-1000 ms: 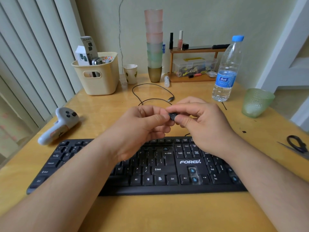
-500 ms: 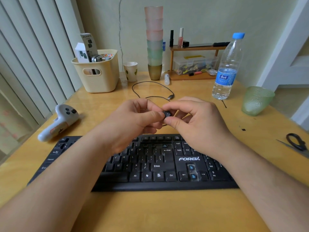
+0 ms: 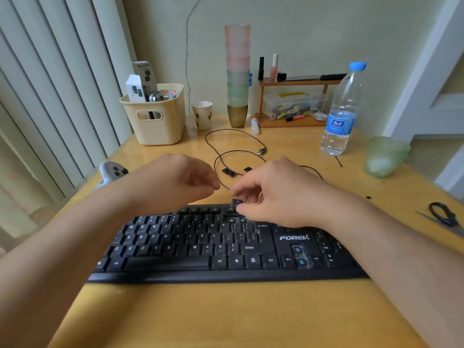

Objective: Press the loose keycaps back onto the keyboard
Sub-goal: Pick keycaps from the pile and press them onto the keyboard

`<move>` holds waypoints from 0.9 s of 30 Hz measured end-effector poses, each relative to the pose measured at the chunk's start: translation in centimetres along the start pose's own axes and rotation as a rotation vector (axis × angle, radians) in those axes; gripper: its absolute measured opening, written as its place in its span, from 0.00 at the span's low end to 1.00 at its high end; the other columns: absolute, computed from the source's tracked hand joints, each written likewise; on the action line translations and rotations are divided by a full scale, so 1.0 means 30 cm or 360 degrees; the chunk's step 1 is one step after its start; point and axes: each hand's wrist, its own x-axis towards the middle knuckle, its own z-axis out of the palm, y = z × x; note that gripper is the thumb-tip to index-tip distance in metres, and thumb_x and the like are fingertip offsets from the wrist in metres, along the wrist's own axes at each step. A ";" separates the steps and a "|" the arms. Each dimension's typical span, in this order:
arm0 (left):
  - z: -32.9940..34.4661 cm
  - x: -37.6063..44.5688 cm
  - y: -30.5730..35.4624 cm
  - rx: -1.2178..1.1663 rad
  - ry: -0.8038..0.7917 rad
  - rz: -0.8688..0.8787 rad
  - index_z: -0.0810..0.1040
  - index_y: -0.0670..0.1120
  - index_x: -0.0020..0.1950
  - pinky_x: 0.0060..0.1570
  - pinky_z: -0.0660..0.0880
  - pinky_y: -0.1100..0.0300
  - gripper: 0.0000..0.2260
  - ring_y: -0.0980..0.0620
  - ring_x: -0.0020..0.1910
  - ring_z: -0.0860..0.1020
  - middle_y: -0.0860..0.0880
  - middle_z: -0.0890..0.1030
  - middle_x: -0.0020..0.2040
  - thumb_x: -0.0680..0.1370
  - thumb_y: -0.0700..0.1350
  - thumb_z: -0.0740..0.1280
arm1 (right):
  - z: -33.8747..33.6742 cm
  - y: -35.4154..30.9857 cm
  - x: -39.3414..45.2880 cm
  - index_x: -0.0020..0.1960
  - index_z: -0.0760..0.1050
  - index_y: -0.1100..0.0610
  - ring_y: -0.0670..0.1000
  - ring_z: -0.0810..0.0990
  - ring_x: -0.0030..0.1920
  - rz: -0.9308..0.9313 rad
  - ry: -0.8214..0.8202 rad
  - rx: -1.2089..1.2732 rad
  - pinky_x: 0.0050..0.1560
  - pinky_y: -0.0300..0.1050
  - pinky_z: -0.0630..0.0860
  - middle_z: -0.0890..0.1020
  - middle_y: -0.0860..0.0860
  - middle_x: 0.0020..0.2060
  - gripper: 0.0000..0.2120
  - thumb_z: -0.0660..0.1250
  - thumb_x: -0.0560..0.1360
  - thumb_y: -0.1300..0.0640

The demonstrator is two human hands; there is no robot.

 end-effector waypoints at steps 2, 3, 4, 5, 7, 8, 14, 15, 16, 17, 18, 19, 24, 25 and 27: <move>0.036 -0.017 -0.031 -0.0104 0.0108 0.0010 0.83 0.62 0.50 0.47 0.74 0.72 0.03 0.65 0.46 0.80 0.61 0.84 0.44 0.80 0.52 0.71 | -0.002 -0.026 0.028 0.57 0.85 0.46 0.37 0.80 0.45 -0.0008 -0.0101 -0.0122 0.47 0.32 0.76 0.83 0.40 0.41 0.10 0.73 0.76 0.53; 0.053 -0.023 -0.040 -0.0159 0.0165 0.0013 0.83 0.61 0.50 0.45 0.73 0.74 0.03 0.66 0.46 0.79 0.61 0.84 0.44 0.80 0.52 0.71 | 0.002 -0.033 0.041 0.56 0.85 0.46 0.38 0.80 0.44 -0.0003 -0.0139 -0.0162 0.46 0.35 0.78 0.83 0.40 0.41 0.10 0.73 0.76 0.53; 0.066 -0.029 -0.046 -0.0196 0.0216 0.0015 0.83 0.61 0.50 0.43 0.71 0.75 0.03 0.68 0.46 0.78 0.61 0.84 0.44 0.80 0.52 0.71 | 0.009 -0.037 0.053 0.56 0.85 0.46 0.38 0.80 0.43 0.0006 -0.0175 -0.0191 0.46 0.37 0.79 0.82 0.39 0.39 0.09 0.73 0.76 0.52; 0.076 -0.034 -0.050 -0.0203 0.0253 0.0013 0.84 0.61 0.50 0.42 0.70 0.76 0.03 0.70 0.45 0.77 0.61 0.84 0.44 0.80 0.52 0.71 | 0.020 -0.037 0.061 0.56 0.85 0.46 0.37 0.79 0.42 0.0009 -0.0208 -0.0222 0.44 0.36 0.78 0.80 0.38 0.38 0.09 0.73 0.76 0.52; 0.086 -0.048 -0.064 -0.0160 0.0279 0.0013 0.83 0.61 0.52 0.40 0.69 0.76 0.03 0.73 0.45 0.76 0.62 0.83 0.44 0.80 0.53 0.71 | 0.044 -0.029 0.072 0.57 0.84 0.45 0.36 0.77 0.40 0.0018 -0.0241 -0.0265 0.40 0.32 0.71 0.77 0.36 0.37 0.10 0.72 0.77 0.51; 0.088 -0.055 -0.069 -0.0157 0.0287 0.0025 0.83 0.61 0.52 0.40 0.69 0.76 0.03 0.73 0.45 0.75 0.62 0.83 0.44 0.80 0.53 0.71 | 0.053 -0.023 0.071 0.57 0.84 0.44 0.36 0.76 0.40 0.0026 -0.0231 -0.0264 0.40 0.32 0.70 0.77 0.36 0.37 0.10 0.72 0.77 0.51; 0.092 -0.055 -0.080 -0.0086 0.0345 0.0112 0.84 0.61 0.54 0.43 0.69 0.74 0.05 0.72 0.46 0.75 0.62 0.82 0.45 0.80 0.54 0.70 | 0.075 0.015 0.048 0.49 0.85 0.42 0.39 0.79 0.45 -0.0007 -0.0144 -0.0214 0.50 0.43 0.79 0.81 0.39 0.45 0.05 0.71 0.78 0.51; 0.095 -0.053 -0.079 -0.0064 0.0335 0.0133 0.84 0.61 0.54 0.43 0.70 0.74 0.05 0.71 0.47 0.76 0.63 0.82 0.46 0.80 0.54 0.70 | 0.078 0.022 0.046 0.51 0.85 0.42 0.38 0.78 0.45 -0.0004 -0.0146 -0.0226 0.50 0.41 0.78 0.81 0.38 0.46 0.05 0.71 0.78 0.51; 0.097 -0.053 -0.076 -0.0055 0.0326 0.0157 0.84 0.61 0.55 0.44 0.70 0.74 0.06 0.70 0.48 0.76 0.63 0.82 0.46 0.80 0.54 0.70 | 0.080 0.028 0.044 0.52 0.84 0.42 0.37 0.77 0.46 0.0000 -0.0146 -0.0229 0.50 0.39 0.75 0.80 0.38 0.46 0.06 0.71 0.79 0.51; 0.100 -0.053 -0.074 -0.0057 0.0319 0.0179 0.84 0.61 0.55 0.45 0.71 0.74 0.06 0.69 0.49 0.76 0.62 0.83 0.46 0.80 0.54 0.70 | 0.079 0.033 0.041 0.53 0.84 0.41 0.36 0.76 0.46 0.0017 -0.0142 -0.0205 0.50 0.37 0.73 0.80 0.37 0.47 0.06 0.71 0.79 0.50; 0.103 -0.054 -0.071 -0.0062 0.0314 0.0194 0.84 0.61 0.55 0.45 0.71 0.74 0.06 0.69 0.49 0.76 0.62 0.82 0.46 0.80 0.53 0.70 | 0.074 0.038 0.037 0.54 0.84 0.41 0.35 0.76 0.47 0.0046 -0.0128 -0.0156 0.50 0.35 0.71 0.79 0.36 0.47 0.07 0.70 0.80 0.51; 0.105 -0.054 -0.069 -0.0064 0.0311 0.0201 0.84 0.60 0.55 0.45 0.70 0.75 0.06 0.69 0.49 0.76 0.62 0.82 0.46 0.80 0.53 0.70 | 0.067 0.043 0.033 0.55 0.84 0.41 0.35 0.76 0.48 0.0077 -0.0106 -0.0102 0.50 0.34 0.69 0.79 0.35 0.48 0.08 0.70 0.80 0.52; 0.117 -0.046 -0.068 -0.0038 0.0278 0.0212 0.84 0.60 0.56 0.45 0.71 0.74 0.07 0.67 0.49 0.76 0.63 0.81 0.45 0.80 0.53 0.70 | 0.036 0.069 0.003 0.52 0.84 0.37 0.38 0.78 0.52 0.0172 -0.0088 0.0055 0.56 0.41 0.75 0.80 0.36 0.49 0.12 0.70 0.81 0.55; 0.121 -0.042 -0.067 -0.0035 0.0273 0.0216 0.84 0.60 0.56 0.45 0.71 0.74 0.07 0.67 0.49 0.76 0.63 0.81 0.45 0.80 0.53 0.70 | 0.038 0.066 0.001 0.52 0.84 0.35 0.39 0.77 0.51 0.0171 -0.0128 0.0070 0.55 0.41 0.74 0.79 0.36 0.49 0.14 0.69 0.81 0.55; 0.130 -0.037 -0.062 -0.0035 0.0273 0.0219 0.84 0.60 0.55 0.46 0.71 0.74 0.06 0.67 0.49 0.76 0.63 0.80 0.44 0.80 0.52 0.70 | 0.049 0.049 0.004 0.54 0.83 0.33 0.40 0.76 0.50 0.0171 -0.0239 0.0075 0.52 0.40 0.73 0.77 0.38 0.49 0.16 0.68 0.82 0.56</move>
